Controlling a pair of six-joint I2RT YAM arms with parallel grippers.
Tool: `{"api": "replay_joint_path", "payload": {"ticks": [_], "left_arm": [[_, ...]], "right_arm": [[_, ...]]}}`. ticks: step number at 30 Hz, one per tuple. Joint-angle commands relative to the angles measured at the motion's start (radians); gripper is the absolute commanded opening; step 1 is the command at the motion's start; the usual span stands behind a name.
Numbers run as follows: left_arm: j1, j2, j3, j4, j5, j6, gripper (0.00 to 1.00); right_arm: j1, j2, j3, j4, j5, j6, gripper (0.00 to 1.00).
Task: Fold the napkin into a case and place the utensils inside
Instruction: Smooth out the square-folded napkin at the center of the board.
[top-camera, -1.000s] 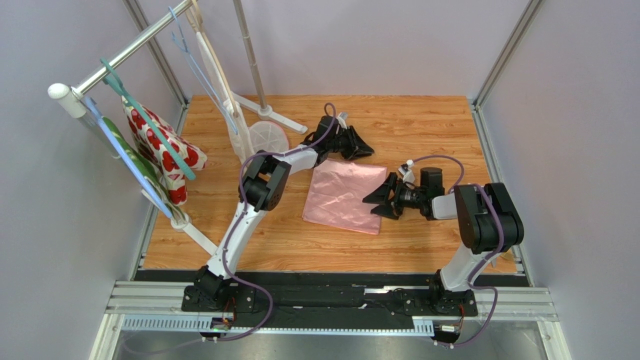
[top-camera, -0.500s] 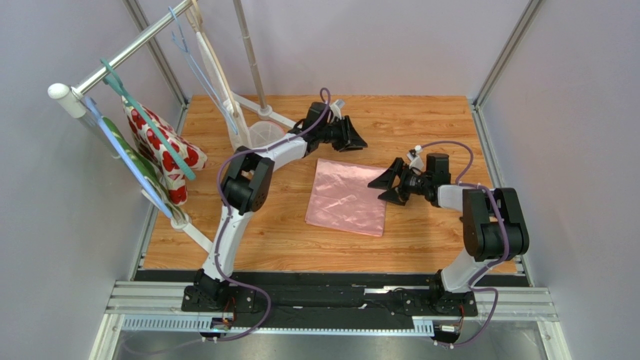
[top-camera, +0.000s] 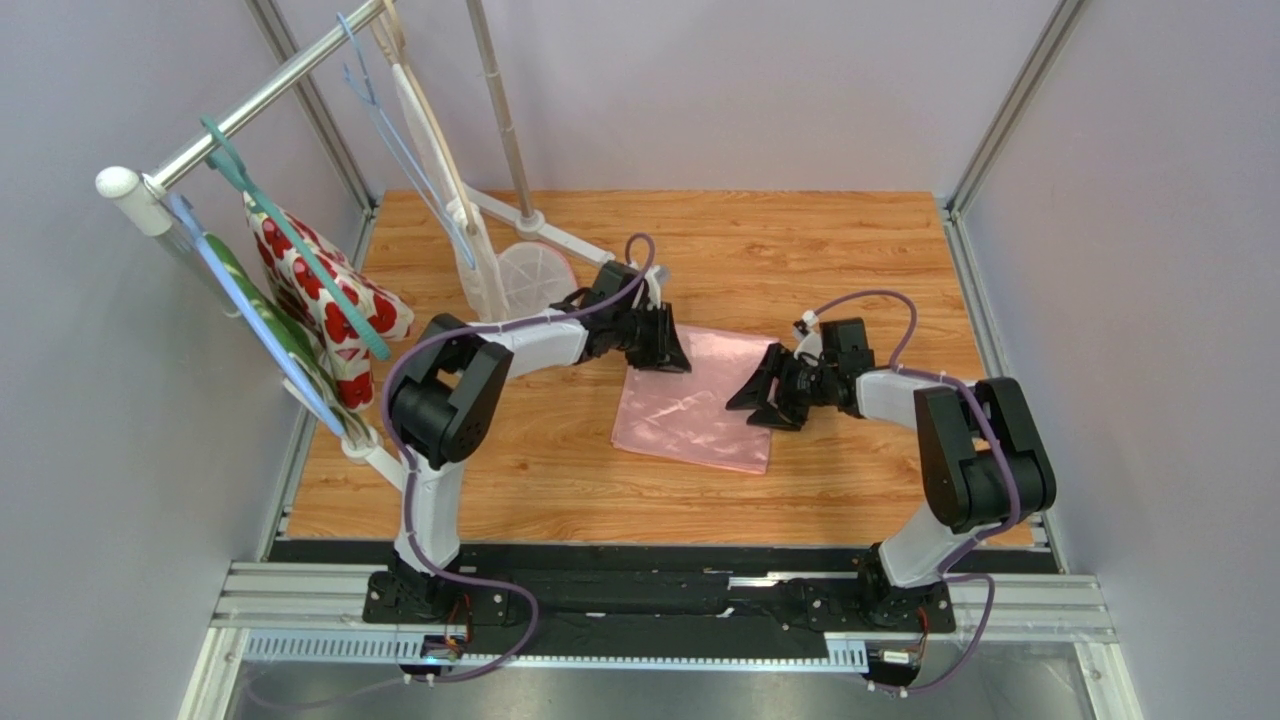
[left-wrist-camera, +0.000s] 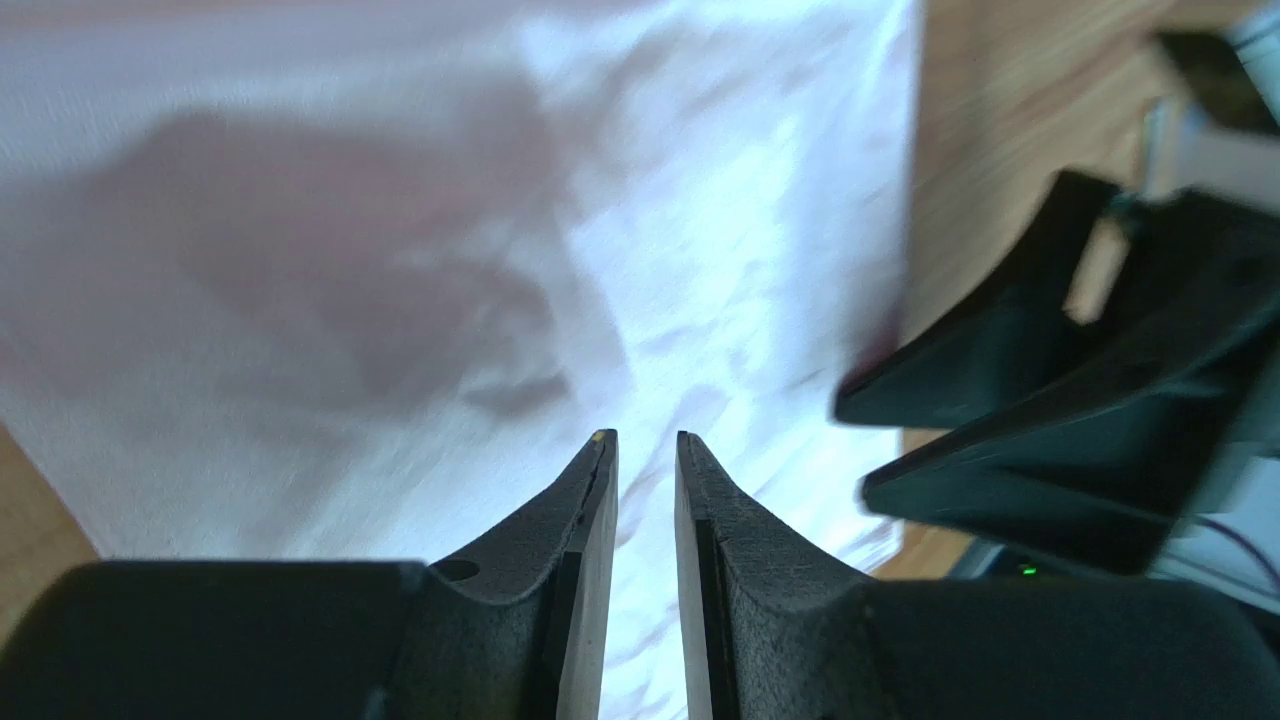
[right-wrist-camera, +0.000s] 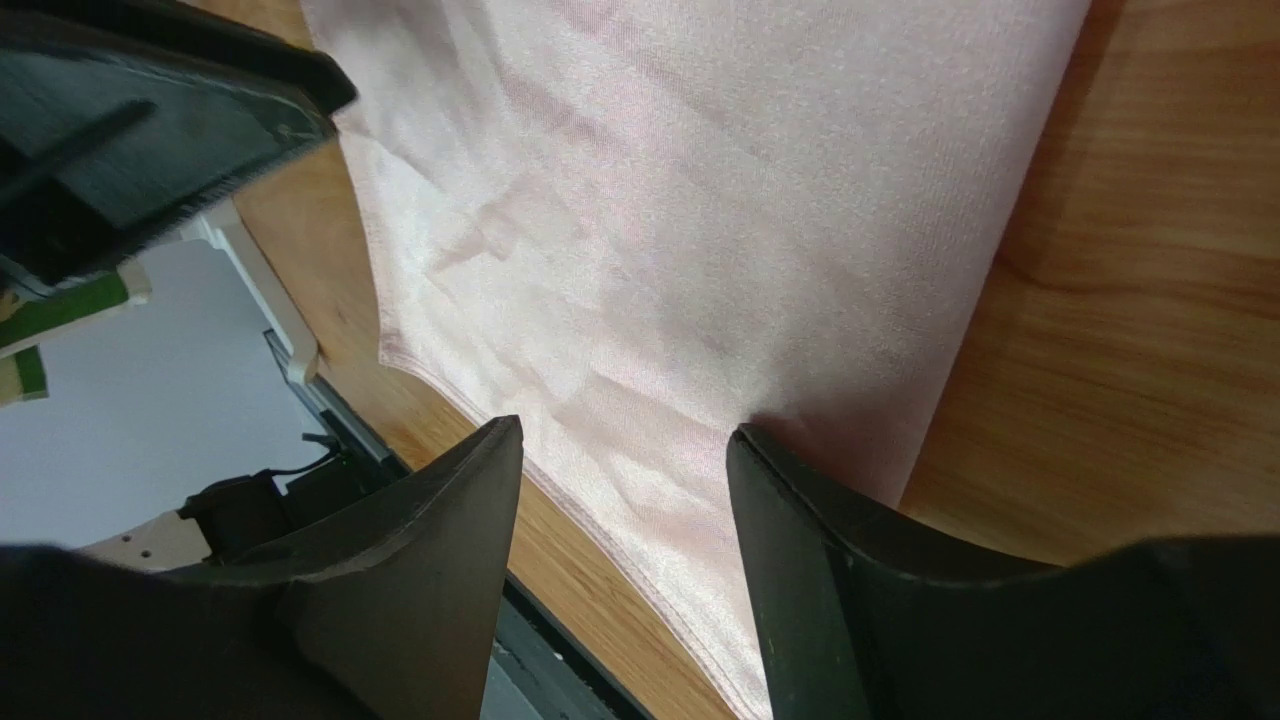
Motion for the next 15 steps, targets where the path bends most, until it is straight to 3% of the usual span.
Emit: {"api": "replay_joint_path", "payload": {"ticks": [1,3,11,15], "left_arm": [[-0.049,-0.059,-0.053,-0.103,-0.134,0.095,0.29],[-0.075,-0.054,-0.072,-0.165,-0.199,0.104,0.29],[-0.155,-0.094,-0.151,-0.182,-0.224,0.084,0.28],[-0.155,-0.174,-0.171,-0.185,-0.238,0.095,0.28]], "right_arm": [[-0.01,0.031,0.068,-0.14,0.197,-0.109,0.59],[-0.016,0.049,0.101,-0.151,0.223,-0.122,0.59],[-0.027,0.181,0.332,-0.279,0.367,-0.223,0.6],[-0.013,0.139,0.356,-0.33,0.331,-0.247,0.59]]}}
